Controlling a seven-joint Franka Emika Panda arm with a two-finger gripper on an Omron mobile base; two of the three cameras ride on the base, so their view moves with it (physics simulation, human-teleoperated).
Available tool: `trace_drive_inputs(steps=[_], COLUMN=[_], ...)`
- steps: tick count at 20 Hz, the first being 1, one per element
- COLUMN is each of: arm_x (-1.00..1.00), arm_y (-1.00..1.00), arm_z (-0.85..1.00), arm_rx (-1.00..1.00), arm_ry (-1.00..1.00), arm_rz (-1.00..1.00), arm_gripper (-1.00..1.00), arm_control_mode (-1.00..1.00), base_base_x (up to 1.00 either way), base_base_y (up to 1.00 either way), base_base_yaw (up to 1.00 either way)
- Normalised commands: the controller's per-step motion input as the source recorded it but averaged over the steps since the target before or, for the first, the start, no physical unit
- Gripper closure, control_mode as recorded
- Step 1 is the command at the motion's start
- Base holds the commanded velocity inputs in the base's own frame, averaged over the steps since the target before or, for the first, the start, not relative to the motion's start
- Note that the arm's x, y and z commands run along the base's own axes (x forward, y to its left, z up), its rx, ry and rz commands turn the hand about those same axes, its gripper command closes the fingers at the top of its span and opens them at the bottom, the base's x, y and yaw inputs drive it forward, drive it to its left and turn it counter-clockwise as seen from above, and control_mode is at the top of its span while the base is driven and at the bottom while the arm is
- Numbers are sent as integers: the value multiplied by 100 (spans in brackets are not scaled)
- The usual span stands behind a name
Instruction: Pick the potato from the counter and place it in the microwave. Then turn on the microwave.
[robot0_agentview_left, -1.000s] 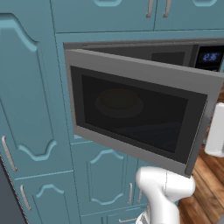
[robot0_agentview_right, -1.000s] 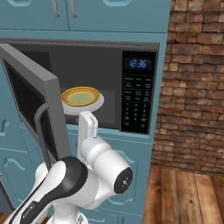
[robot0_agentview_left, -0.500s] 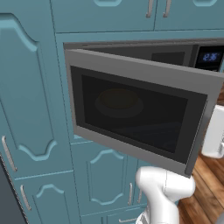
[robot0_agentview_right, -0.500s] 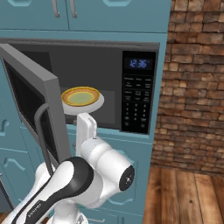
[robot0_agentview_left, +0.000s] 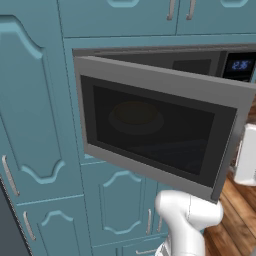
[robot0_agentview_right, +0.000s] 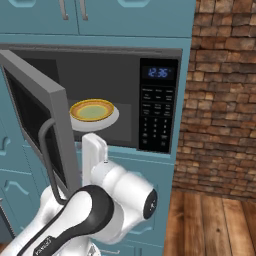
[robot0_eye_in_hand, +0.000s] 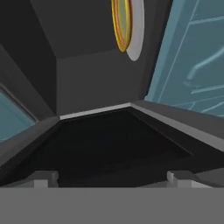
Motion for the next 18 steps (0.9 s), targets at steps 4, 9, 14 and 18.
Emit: trace_drive_inputs(steps=[4,9,14,18], arm_x=[-29,-31,-32,-33], arm_y=[15,21,36,41], arm_z=[0,-1,-5,-8], arm_rx=[0,0,0,0], arm_ry=[0,-1,-5,-7], arm_rz=[9,9,7,7], arm_gripper=[-100,-100,-100,-100], arm_control_mode=[-100,-100,-100,-100], base_base_x=[0,0,0,0], base_base_y=[0,0,0,0], base_base_yaw=[0,0,0,0])
